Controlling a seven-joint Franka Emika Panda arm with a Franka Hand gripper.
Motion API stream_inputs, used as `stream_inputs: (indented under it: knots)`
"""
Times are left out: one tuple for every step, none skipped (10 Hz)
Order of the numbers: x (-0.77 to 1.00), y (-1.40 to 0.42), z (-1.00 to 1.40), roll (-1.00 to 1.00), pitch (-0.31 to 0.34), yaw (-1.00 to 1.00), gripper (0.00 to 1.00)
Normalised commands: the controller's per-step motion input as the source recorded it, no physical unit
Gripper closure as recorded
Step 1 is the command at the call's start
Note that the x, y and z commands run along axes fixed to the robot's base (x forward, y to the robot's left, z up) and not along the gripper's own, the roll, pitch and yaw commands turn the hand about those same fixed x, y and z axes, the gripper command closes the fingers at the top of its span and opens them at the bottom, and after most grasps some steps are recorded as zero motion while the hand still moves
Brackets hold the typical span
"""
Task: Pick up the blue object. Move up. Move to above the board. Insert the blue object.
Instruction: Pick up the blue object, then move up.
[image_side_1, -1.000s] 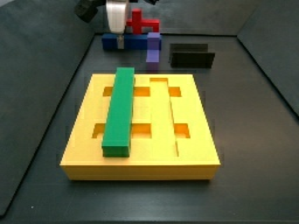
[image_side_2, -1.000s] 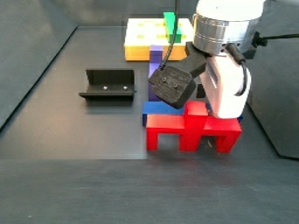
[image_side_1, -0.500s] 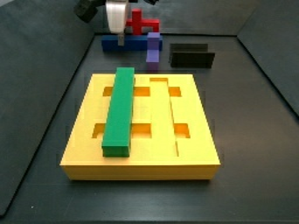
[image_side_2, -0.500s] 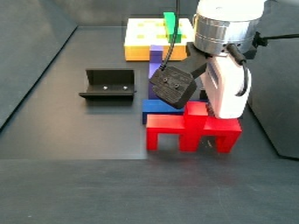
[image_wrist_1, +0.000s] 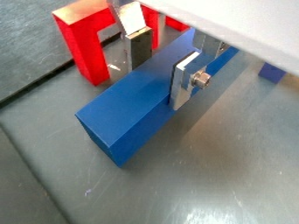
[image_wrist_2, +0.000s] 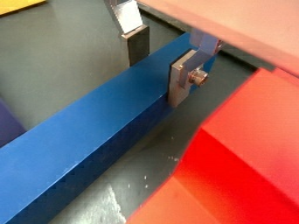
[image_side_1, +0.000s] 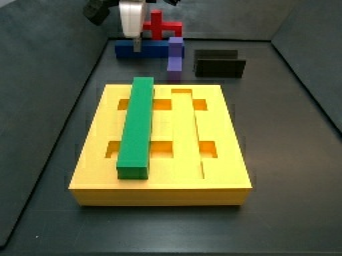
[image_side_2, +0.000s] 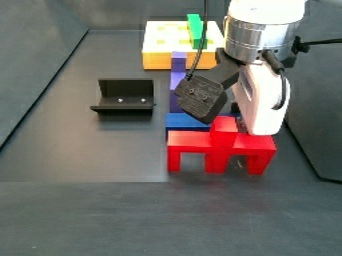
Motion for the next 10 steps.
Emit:
stream_inputs:
  knots:
    - [0.0,0.0,0.0,0.0,0.0,0.0,1.0]
    - [0.0,0.0,0.0,0.0,0.0,0.0,1.0]
    - [0.0,0.0,0.0,0.0,0.0,0.0,1.0]
    - [0.0,0.0,0.0,0.0,0.0,0.0,1.0]
    - [0.0,0.0,0.0,0.0,0.0,0.0,1.0]
    - [0.0,0.0,0.0,0.0,0.0,0.0,1.0]
    - [0.0,0.0,0.0,0.0,0.0,0.0,1.0]
    - [0.0,0.0,0.0,0.0,0.0,0.0,1.0]
    - [0.0,0.0,0.0,0.0,0.0,0.0,1.0]
    - [0.0,0.0,0.83,0.0,0.0,0.0,1.0]
